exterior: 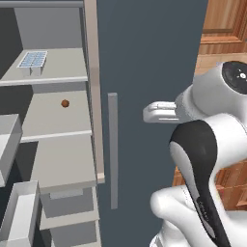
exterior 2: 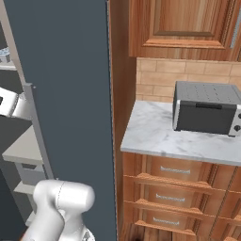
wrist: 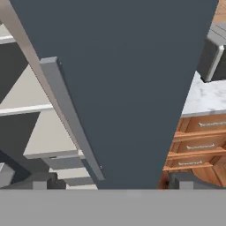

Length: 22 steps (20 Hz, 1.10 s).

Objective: Open the freezer door, pick up the ice cube tray from the freezer, and place it on the dining counter.

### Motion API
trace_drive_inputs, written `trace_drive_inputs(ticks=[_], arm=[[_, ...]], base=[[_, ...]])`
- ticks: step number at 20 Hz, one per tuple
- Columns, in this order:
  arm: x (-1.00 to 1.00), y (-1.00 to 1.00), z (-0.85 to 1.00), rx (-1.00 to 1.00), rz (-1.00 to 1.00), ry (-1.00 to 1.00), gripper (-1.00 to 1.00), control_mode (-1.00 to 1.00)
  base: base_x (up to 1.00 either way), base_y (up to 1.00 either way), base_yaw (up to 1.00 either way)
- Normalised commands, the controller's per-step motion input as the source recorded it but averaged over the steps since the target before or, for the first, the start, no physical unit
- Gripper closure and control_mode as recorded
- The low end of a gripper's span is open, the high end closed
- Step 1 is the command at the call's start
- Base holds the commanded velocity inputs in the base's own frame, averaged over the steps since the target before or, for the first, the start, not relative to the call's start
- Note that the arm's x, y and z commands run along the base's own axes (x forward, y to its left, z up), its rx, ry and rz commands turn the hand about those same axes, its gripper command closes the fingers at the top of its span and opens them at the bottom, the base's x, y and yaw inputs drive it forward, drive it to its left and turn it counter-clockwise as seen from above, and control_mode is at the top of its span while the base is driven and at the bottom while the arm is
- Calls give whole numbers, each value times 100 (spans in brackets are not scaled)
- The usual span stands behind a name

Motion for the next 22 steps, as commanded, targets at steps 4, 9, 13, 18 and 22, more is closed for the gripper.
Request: trace_drive_inputs(ticks=[4, 9, 13, 18, 22], arm=[[-42, -82, 0, 0, 0, 4, -100, -100], [-4, -73, 0, 0, -1, 8, -100, -100], [0, -53, -7, -2, 0, 2, -100, -100], [-4, -7, -9, -6, 1, -1, -100, -100], [-4, 1, 0, -1, 0, 0, -100, 100]], base=[[0, 0, 0], [0, 0, 0], [0, 0, 0], [0, 0, 0], [-21, 55, 0]])
